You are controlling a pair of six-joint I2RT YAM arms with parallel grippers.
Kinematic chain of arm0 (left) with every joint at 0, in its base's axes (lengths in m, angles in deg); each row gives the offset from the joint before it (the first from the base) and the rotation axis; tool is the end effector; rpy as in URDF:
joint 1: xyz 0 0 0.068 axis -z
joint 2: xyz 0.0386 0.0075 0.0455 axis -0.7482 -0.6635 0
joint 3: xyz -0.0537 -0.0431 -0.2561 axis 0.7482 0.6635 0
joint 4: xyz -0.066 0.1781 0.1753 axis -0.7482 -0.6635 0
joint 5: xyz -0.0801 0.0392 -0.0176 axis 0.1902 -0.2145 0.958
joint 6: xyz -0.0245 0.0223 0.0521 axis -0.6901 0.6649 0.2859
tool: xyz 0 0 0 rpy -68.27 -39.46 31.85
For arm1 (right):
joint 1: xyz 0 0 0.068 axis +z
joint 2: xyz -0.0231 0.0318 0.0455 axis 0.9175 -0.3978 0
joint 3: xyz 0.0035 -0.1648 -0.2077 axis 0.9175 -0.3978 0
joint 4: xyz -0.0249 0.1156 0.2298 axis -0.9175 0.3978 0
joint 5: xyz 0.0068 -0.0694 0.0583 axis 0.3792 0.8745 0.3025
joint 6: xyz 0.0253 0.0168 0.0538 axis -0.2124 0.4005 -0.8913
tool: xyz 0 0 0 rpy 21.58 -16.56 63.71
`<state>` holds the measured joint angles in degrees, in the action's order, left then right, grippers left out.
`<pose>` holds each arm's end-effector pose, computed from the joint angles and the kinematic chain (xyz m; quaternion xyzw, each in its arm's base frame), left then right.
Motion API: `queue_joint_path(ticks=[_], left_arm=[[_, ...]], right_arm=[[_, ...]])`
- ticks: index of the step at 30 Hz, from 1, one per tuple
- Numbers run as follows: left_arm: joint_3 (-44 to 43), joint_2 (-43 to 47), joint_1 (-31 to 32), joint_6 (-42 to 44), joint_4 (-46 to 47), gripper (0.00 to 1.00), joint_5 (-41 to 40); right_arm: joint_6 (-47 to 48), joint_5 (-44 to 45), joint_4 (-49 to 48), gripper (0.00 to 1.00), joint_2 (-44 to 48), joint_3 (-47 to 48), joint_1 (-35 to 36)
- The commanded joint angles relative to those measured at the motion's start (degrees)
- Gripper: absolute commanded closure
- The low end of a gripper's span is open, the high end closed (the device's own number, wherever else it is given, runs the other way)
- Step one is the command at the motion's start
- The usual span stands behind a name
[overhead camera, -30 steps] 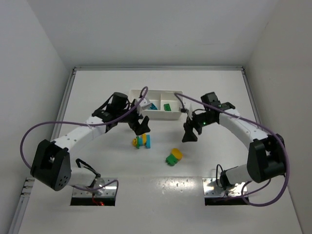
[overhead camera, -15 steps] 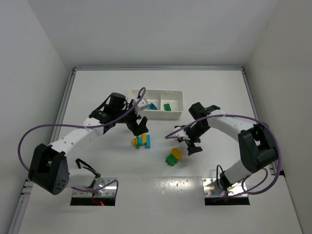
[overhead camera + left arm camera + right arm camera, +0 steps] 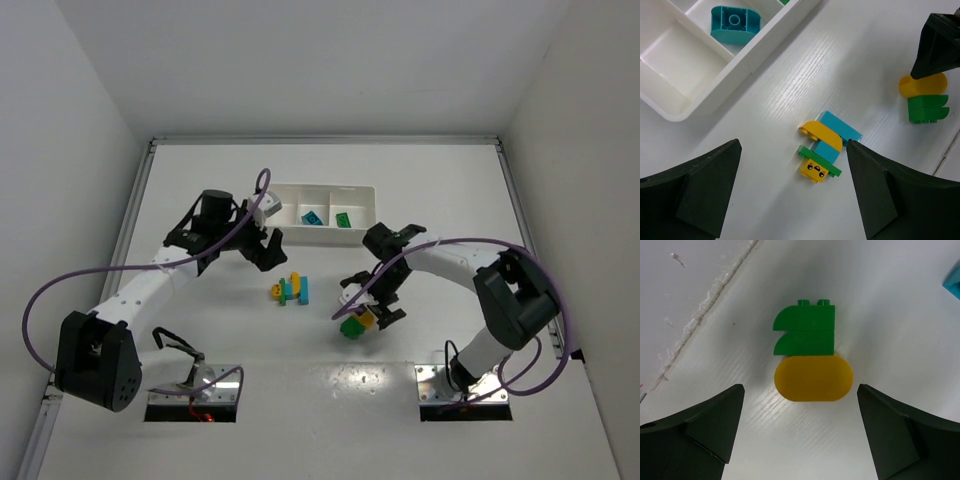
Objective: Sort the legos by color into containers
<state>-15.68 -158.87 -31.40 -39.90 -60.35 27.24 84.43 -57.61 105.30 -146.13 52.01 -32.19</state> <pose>0.2457 -0.1009 0.2460 0.3142 0.8224 -0.2715 0.3889 0.1883 0.1627 0.1458 -0.8261 0.4663 0.2897 0.1276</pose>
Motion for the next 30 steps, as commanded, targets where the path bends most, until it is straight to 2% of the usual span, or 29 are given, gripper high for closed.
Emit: queue_joint_path(ticks=[1,4,7,12,17,20,21,24,27,28,30], left_arm=[[0.57,1.69,-1.13,-0.62,0.77,0.07,0.27],[0.57,2.21,-1.66,-0.62,0.77,0.07,0.27],[1.1,2.74,-2.18,-0.62,0.77,0.07,0.27],[2.15,3.27,-2.18,-0.62,0.24,0.07,0.27],[2.68,3.8,-2.18,-0.62,0.24,0.07,-0.79],[2.68,4.32,-2.18,-0.09,0.24,0.07,-0.79],[2.68,4.32,-2.18,-0.09,0.24,0.07,-0.79],[2.68,4.32,-2.18,-0.09,0.24,0.07,0.61],[2.68,4.32,-2.18,-0.09,0.77,0.07,1.75],[2.68,4.32,-2.18,-0.61,0.77,0.07,1.76],[2.68,3.8,-2.18,-0.62,1.39,0.07,5.18]], right_arm=[[-0.25,-0.14,-0.6,0.05,-1.33,2.54,2.45],[-2.71,1.09,-2.0,0.05,-2.48,3.07,3.94],[-5.08,2.5,-3.32,0.09,-3.61,3.6,5.35],[-7.01,5.48,-5.25,0.23,-4.67,3.6,7.37],[-8.33,9.09,-7.62,0.24,-4.67,2.37,8.52],[-9.04,9.7,-8.24,0.35,-4.67,1.84,8.52],[-9.65,10.31,-8.24,0.43,-4.67,1.23,8.52],[-10.79,11.37,-8.95,0.58,-4.15,0.62,8.52],[-11.33,11.37,-8.43,0.77,-3.54,0.61,8.52],[-12.11,11.37,-8.42,0.87,-3.53,0.09,8.52],[-14.31,10.07,-8.42,0.93,-1.69,0.08,7.99]])
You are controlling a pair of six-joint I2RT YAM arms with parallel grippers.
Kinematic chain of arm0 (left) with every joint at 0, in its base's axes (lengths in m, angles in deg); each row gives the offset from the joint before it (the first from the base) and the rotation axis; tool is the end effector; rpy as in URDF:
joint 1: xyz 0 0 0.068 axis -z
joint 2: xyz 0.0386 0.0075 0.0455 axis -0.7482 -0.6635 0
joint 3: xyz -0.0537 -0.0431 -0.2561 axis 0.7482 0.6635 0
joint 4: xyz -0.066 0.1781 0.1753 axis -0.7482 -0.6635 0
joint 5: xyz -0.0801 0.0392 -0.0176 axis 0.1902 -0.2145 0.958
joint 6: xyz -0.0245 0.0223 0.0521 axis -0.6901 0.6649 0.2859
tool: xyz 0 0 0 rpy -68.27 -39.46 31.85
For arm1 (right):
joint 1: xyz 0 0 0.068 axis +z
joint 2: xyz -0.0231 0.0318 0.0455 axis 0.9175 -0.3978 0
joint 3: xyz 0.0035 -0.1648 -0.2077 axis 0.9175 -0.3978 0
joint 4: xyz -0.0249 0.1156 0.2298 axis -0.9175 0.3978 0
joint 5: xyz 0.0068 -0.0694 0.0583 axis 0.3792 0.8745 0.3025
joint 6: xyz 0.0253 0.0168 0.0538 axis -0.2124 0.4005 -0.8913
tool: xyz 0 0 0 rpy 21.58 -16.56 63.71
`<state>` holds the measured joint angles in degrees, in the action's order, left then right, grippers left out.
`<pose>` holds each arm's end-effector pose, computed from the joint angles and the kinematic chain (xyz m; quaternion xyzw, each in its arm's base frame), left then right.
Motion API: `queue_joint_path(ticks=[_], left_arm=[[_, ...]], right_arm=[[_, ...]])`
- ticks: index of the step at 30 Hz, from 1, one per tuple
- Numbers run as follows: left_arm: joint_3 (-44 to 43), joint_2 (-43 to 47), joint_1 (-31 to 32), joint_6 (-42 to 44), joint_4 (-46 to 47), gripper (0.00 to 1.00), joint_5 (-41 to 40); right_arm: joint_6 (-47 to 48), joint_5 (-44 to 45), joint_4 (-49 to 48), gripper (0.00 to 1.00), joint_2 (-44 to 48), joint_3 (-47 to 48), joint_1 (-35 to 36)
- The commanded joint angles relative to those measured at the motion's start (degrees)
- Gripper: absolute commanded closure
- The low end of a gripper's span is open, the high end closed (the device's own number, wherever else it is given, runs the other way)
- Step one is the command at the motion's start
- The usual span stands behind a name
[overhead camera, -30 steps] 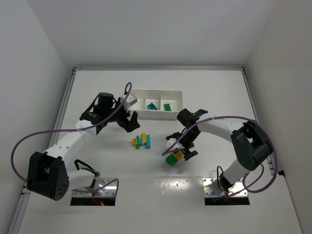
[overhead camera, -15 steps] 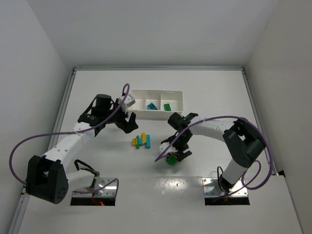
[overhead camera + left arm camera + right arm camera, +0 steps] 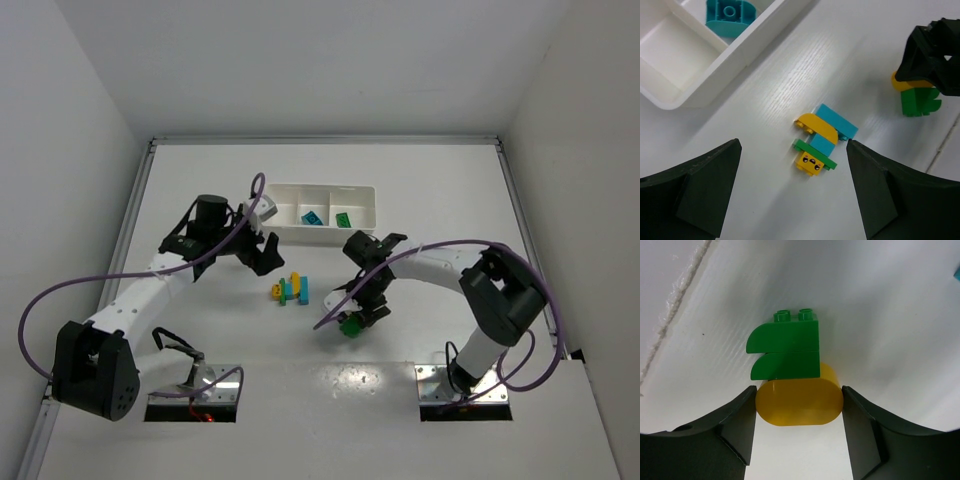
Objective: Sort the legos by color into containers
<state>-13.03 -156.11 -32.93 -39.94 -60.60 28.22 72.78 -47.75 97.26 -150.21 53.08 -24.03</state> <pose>0.2367 -0.0917 0.2419 0.3056 0.8243 -0.2739 0.3900 0.1841 0.1977 0.1289 -0.8375 0.4933 0.2159 0.0928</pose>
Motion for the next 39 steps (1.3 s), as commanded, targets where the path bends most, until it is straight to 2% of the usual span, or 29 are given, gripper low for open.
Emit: queue_joint_path(ticks=[1,6,8,11,15,23,35,39], left_arm=[[0.04,1.04,-0.65,-1.1,1.63,0.07,7.42],[-1.55,-1.24,-0.65,-5.49,3.11,0.07,14.04],[-2.94,-1.95,-0.65,-8.2,3.65,0.07,16.58],[-5.4,-5.01,-0.65,-12.77,5.32,0.07,21.49],[-7.96,-9.67,-0.65,-15.69,5.32,0.07,26.25],[-11.47,-16.36,-0.13,-17.63,5.32,0.08,30.3],[-13.32,-20.84,4.09,-17.63,4.7,0.09,30.92],[-14.64,-22.24,4.61,-17.1,4.7,0.11,27.6]], right_arm=[[-5.45,0.2,-0.38,0.96,3.1,-0.38,-0.68],[-17.23,-3.57,-4.05,1.0,6.0,5.94,-2.01],[-23.89,-3.58,-6.78,1.0,7.49,7.09,-2.53],[-28.92,-1.75,-11.79,1.0,9.08,8.41,-1.66],[-31.75,1.59,-16.19,1.0,9.6,8.42,-1.13],[-35.62,7.84,-21.38,1.0,9.61,9.47,-1.13],[-38.17,12.68,-29.38,1.0,10.66,8.86,-0.07],[-38.17,12.68,-30.43,1.0,11.28,8.86,1.07]])
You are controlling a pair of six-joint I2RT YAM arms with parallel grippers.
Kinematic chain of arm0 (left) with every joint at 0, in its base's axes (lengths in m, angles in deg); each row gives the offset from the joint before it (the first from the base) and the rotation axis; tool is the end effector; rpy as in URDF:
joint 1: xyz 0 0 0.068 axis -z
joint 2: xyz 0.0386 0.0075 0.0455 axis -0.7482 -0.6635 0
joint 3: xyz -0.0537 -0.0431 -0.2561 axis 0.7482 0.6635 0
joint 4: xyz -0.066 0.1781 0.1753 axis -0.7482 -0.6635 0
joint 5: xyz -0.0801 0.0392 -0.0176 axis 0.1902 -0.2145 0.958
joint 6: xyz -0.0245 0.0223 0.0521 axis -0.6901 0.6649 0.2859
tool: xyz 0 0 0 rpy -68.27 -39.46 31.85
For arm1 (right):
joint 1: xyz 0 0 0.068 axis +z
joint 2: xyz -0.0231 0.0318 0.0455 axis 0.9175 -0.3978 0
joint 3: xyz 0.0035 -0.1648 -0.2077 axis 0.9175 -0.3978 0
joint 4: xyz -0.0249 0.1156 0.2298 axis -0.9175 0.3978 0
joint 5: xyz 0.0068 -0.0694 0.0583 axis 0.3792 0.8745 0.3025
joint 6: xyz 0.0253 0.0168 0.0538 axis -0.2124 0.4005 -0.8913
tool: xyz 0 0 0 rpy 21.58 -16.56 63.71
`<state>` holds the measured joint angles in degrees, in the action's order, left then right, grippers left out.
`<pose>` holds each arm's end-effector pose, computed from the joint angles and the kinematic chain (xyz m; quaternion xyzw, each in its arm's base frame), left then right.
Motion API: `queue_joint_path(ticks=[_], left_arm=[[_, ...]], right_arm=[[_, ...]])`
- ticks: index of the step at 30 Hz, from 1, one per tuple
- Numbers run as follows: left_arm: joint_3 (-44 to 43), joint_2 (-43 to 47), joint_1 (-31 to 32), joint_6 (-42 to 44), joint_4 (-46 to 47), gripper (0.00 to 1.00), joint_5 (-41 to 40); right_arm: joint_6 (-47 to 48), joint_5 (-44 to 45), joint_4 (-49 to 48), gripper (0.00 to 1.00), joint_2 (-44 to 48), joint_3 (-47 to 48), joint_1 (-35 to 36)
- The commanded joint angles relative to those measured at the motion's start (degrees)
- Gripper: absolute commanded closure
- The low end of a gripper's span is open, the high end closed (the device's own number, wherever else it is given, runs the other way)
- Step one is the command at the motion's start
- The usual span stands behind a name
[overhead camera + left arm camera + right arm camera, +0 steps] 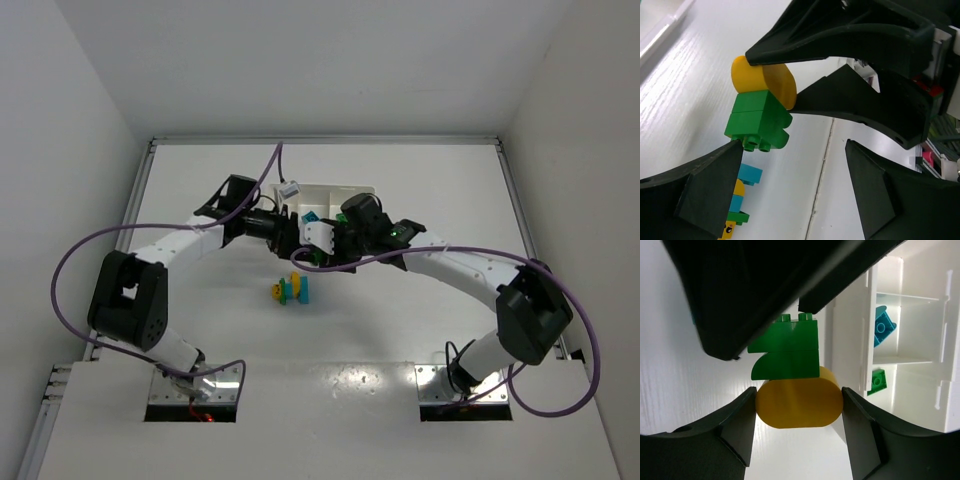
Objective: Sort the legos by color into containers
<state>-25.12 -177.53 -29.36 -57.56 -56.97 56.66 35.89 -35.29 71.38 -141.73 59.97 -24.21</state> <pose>0.2867 -0.1423 0.2267 0.2673 0.7767 -0.5325 0.2043 0.2386 0.2334 0.2221 -0.6337 0.6662 0.1287 0.3716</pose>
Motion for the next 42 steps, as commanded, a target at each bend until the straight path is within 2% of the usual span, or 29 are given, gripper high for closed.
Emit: queue_joint_path(ticks=[1,12,14,17,18,20,21,25,29,35,39,42], left_arm=[[-3.08,-1.35,1.06,0.52,1.07,0.11,-1.46],[-3.61,-3.91,1.06,1.75,1.07,0.13,-5.94],[-3.09,-3.91,1.06,2.28,1.07,0.16,-5.43],[-3.08,-3.91,1.06,2.28,1.78,0.3,-1.67],[-3.08,-3.91,1.06,2.28,2.3,0.43,-0.34],[-3.08,-4.52,1.06,2.28,2.3,0.54,2.92],[-3.08,-4.52,1.06,2.28,2.3,0.63,3.8],[-3.08,-4.52,0.44,1.75,2.3,0.78,6.18],[0.59,-1.54,-2.27,1.13,2.3,0.8,6.97],[5.52,4.7,-6.67,1.66,1.78,0.82,5.56],[8.16,8.92,-10.63,2.19,1.16,0.82,2.23],[9.22,13.03,-13.26,2.72,0.63,0.82,-1.71]], right_arm=[[-1.28,0.22,-4.56,1.0,2.8,1.97,1.25],[-1.28,1.36,-4.56,1.0,3.94,1.97,2.3],[-1.28,1.36,-4.56,1.0,3.94,1.36,2.3],[-1.28,1.36,-5.08,1.0,3.94,1.36,2.3],[-1.28,1.36,-5.61,1.0,3.94,1.36,2.3],[-1.28,1.97,-6.13,1.0,3.33,1.36,2.3],[-1.28,3.02,-6.83,1.0,2.72,1.36,2.3],[-1.28,5.66,-8.68,1.0,1.39,1.36,1.6],[-0.05,8.83,-10.45,1.0,0.26,0.65,-0.5],[-0.05,8.31,-10.97,1.0,0.25,2.49,-2.8],[-0.84,6.64,-12.81,1.0,-0.36,4.07,-4.55],[-5.82,3.49,-14.66,1.0,-4.48,9.07,-5.16]])
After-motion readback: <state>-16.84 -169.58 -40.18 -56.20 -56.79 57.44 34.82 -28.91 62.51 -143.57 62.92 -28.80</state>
